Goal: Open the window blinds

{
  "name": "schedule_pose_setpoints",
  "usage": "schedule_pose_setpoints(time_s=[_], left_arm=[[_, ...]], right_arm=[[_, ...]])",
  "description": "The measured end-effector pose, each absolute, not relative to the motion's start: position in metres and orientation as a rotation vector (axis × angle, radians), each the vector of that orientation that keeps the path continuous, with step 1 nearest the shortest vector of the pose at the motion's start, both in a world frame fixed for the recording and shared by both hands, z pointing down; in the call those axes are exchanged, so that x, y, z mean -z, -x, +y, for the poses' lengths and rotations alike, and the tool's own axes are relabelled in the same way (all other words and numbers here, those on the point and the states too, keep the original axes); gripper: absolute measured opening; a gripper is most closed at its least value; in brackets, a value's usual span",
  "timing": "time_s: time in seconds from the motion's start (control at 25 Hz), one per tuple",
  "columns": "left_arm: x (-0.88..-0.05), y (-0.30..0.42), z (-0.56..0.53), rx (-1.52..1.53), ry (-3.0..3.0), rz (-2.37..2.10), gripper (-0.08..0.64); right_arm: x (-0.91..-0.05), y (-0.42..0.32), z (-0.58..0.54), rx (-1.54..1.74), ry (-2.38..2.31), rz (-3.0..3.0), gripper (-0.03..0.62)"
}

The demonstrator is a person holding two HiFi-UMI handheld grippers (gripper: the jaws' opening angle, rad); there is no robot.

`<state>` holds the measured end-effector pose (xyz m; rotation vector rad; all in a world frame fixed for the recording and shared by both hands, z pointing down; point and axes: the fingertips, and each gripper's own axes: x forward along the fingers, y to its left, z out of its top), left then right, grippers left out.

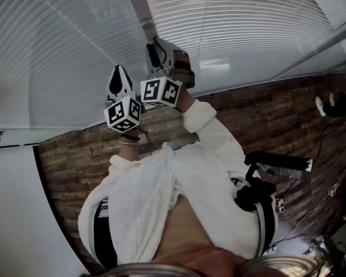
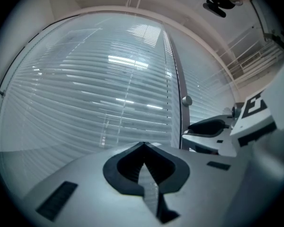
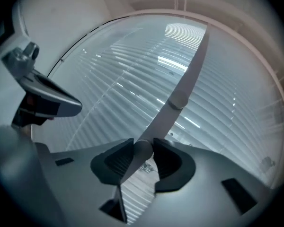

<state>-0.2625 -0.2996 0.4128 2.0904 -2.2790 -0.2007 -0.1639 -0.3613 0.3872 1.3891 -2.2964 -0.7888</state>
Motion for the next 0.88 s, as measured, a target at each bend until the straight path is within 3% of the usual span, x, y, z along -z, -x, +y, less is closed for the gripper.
schedule_pose_setpoints(time_s=[0.16,0.48,0.88], left_arm=[[-0.41,0.254,-0.301,0.194,-2.119,-2.272,0.002],[-0.406,0.254,-0.293,0.189,-2.127,-2.284,0.002],[-0.408,0.257,-0.286,0.194,-2.118,-2.281,0.002]], right_arm=[[-0.387,0.161,-0.362,0.77,-1.448,-2.319,0.135],[-0.382,0.149,-0.366,0.053,-1.693,-2.68,0.132],[-0.381,0.15,-0.366,-0.106,-1.73,-2.746,0.132]])
